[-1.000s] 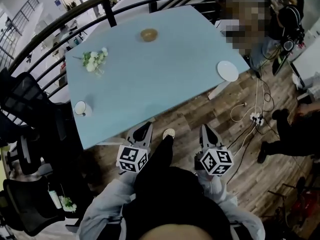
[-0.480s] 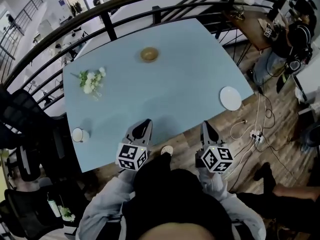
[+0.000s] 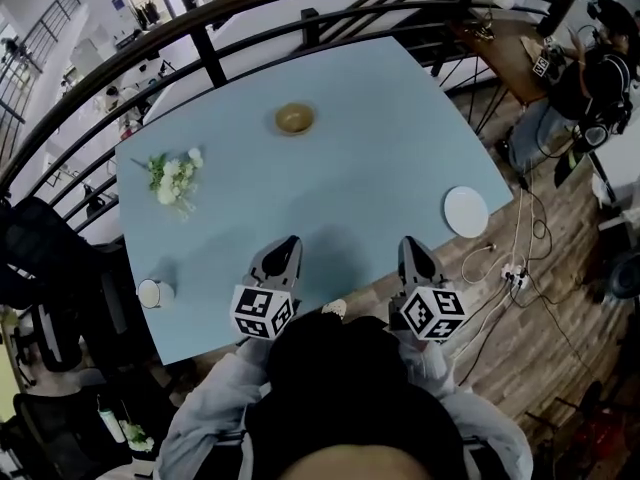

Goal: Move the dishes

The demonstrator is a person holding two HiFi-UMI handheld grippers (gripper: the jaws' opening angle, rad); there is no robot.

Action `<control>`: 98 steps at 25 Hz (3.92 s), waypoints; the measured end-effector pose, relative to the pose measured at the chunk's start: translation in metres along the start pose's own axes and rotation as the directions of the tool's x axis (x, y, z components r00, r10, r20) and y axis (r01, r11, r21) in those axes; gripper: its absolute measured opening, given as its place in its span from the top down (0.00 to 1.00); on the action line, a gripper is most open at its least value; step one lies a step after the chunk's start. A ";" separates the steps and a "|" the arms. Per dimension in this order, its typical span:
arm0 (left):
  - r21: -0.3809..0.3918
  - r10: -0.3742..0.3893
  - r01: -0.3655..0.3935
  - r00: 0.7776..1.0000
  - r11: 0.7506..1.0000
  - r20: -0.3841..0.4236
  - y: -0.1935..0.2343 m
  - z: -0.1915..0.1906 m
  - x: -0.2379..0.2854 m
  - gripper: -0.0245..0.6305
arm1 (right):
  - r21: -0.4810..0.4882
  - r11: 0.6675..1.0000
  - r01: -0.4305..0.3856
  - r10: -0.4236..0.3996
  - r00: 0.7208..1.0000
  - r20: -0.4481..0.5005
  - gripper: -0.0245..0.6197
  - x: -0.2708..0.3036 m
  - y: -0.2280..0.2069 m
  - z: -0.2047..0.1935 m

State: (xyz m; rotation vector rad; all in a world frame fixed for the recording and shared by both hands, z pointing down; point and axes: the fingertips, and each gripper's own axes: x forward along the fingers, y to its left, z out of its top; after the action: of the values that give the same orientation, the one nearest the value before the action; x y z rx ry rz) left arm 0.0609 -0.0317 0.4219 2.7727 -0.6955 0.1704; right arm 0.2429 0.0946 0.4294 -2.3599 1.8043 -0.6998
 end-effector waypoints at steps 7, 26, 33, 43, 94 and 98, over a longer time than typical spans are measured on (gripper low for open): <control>0.012 0.004 -0.004 1.000 1.000 -0.026 -0.004 -0.006 0.004 0.92 | 0.005 1.000 -0.004 0.005 0.999 -0.047 0.95 0.006 -0.007 -0.010; 0.004 -0.220 0.224 0.961 0.975 -0.170 -0.104 -0.030 0.136 0.92 | 0.164 0.966 0.198 -0.194 0.980 -0.041 0.95 -0.021 -0.150 0.016; -0.013 -0.296 0.302 0.923 0.953 -0.247 -0.148 -0.053 0.173 0.92 | 0.333 0.903 0.270 -0.264 0.962 -0.064 0.87 -0.040 -0.207 0.007; -0.033 -0.235 0.240 0.900 0.970 -0.367 -0.154 -0.091 0.211 0.92 | 0.601 0.730 0.324 -0.273 0.945 -0.178 0.69 -0.030 -0.279 -0.035; -0.035 0.100 -0.104 0.990 0.994 -0.102 -0.112 -0.022 0.222 0.92 | 0.674 0.739 0.015 0.021 0.999 -0.045 0.92 0.060 -0.304 0.068; -0.058 0.183 -0.188 0.980 0.980 -0.082 -0.095 -0.023 0.210 0.92 | 0.661 0.749 -0.031 0.092 0.994 -0.058 0.92 0.085 -0.293 0.073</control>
State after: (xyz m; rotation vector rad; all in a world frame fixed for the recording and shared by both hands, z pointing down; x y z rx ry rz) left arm 0.2898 -0.0379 0.4594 2.6222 -0.9228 0.2848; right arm 0.5511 0.0882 0.4893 -1.7994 1.3257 -1.2078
